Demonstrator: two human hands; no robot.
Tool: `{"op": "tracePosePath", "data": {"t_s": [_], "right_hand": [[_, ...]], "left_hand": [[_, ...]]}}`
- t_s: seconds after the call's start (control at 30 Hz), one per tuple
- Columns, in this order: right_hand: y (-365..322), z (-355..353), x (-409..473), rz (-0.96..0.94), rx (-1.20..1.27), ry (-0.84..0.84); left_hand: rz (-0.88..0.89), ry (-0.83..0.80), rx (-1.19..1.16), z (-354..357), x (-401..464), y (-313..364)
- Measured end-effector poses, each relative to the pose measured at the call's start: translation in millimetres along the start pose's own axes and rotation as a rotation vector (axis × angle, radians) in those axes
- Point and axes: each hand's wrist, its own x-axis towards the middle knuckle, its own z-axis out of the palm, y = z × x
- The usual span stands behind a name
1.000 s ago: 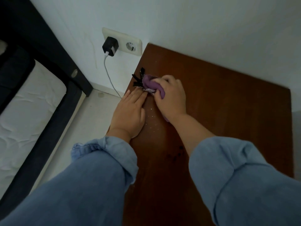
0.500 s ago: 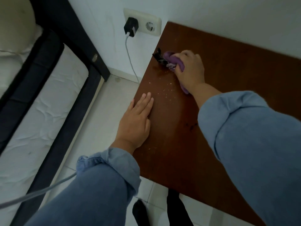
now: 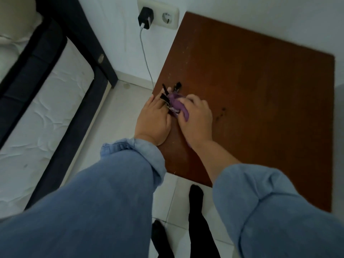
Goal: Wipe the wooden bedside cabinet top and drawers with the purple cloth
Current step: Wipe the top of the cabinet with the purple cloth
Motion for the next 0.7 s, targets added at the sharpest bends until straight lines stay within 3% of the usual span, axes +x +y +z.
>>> {"op": "tracePosePath", "data": {"t_s": [0.17, 0.33, 0.7], "right_hand": [[0, -10, 3, -0.018, 0.006, -0.090], [-4, -13, 2, 0.015, -0.015, -0.132], [-19, -6, -32, 0.021, -0.024, -0.099]], "left_hand": [[-0.011, -0.017, -0.052, -3, -12, -2], [-0.024, -0.005, -0.044, -14, -79, -6], [-0.036, -0.026, -0.136, -8, -108, -22]]}}
